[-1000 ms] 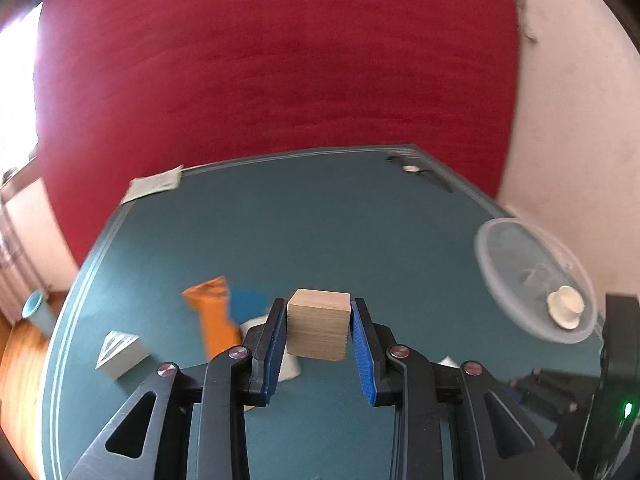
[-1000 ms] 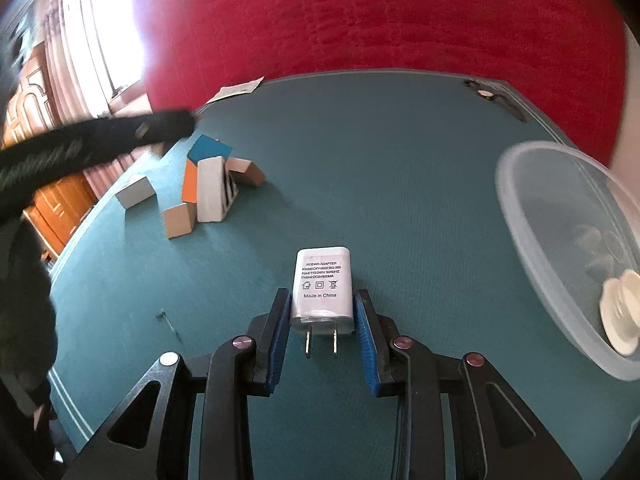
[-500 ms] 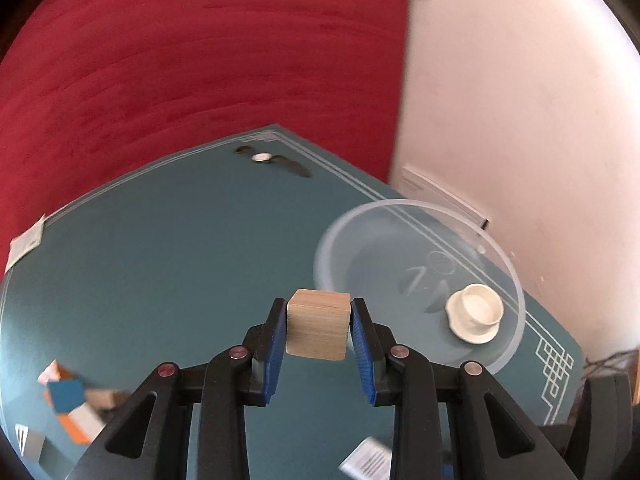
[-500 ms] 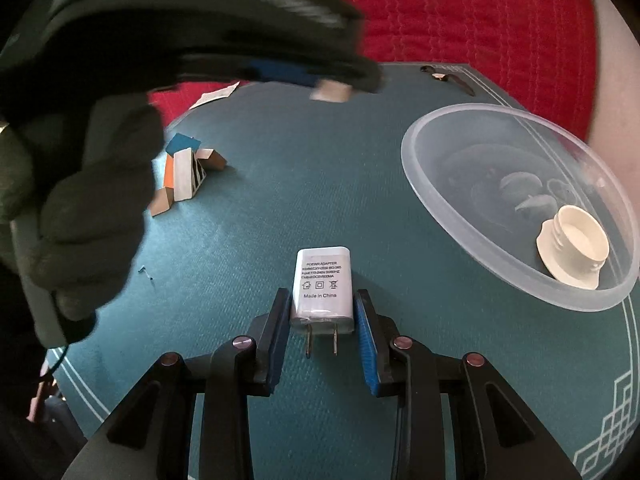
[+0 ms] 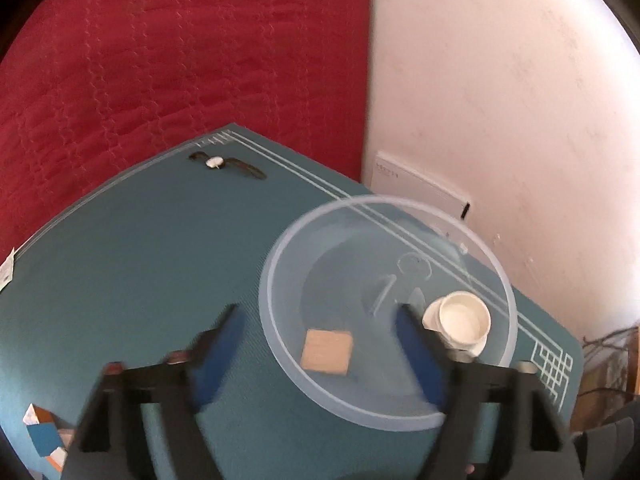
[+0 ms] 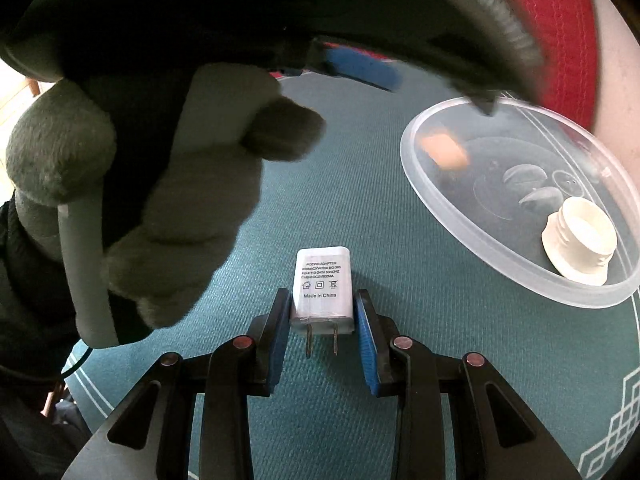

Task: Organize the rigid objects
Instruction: 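Carry the wood cube into the clear bowl and open the left gripper while the right gripper holds the charger, then lower the charger into the clear bowl and open the right gripper while the left gripper returns to the blocks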

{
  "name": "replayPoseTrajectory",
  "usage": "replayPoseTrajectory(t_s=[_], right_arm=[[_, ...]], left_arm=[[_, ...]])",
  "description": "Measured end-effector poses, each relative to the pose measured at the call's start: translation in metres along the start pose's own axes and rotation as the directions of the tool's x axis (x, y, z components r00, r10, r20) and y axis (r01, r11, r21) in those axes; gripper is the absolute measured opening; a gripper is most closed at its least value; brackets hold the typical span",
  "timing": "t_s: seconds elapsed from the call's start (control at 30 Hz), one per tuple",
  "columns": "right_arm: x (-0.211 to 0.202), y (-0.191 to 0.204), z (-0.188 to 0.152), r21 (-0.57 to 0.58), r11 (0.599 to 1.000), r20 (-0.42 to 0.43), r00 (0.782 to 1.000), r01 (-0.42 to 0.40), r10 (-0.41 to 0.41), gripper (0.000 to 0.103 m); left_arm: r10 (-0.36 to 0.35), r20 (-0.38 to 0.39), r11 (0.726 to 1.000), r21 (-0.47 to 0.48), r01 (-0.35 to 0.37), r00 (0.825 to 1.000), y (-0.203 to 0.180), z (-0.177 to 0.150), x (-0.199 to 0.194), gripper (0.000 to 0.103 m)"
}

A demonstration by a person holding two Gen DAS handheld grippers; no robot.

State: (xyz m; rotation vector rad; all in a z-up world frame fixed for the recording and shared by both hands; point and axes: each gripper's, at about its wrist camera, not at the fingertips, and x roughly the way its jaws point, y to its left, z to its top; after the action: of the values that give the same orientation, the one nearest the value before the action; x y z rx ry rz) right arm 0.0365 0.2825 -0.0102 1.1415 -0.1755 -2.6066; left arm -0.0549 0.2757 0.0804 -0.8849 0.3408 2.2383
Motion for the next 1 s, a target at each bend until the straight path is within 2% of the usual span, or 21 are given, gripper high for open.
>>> replayPoseTrajectory(t_s=[0.1,0.5,0.8,0.87,1.0], right_arm=[[0.0,0.0,0.0,0.0,1.0,0.0,1.0,0.0,0.0,0.033],[-0.005,-0.001,-0.001,0.005,1.0,0.005,1.0,0.009,-0.009,0.033],[0.002,0.008,0.001,0.006,1.0,0.016,1.0,0.012,-0.012,0.033],[0.005,-0.009,0.007,0.01,1.0,0.019,1.0,0.009,-0.009,0.033],[0.006,-0.011,0.011,0.012,1.0,0.027,1.0,0.008,-0.008,0.033]], left_arm=[[0.005,0.009,1.0,-0.014,-0.005,1.0,0.004,-0.002,-0.006,0.083],[0.107,0.075,0.989,-0.113,-0.098,0.991,0.043,-0.026,-0.047,0.083],[0.189,0.08,0.961,-0.218,-0.168,0.979,0.068,-0.051,-0.065,0.084],[0.215,0.079,0.952,-0.24,-0.191,0.973,0.075,-0.058,-0.07,0.084],[0.271,0.074,0.931,-0.273,-0.242,0.96,0.086,-0.069,-0.075,0.084]])
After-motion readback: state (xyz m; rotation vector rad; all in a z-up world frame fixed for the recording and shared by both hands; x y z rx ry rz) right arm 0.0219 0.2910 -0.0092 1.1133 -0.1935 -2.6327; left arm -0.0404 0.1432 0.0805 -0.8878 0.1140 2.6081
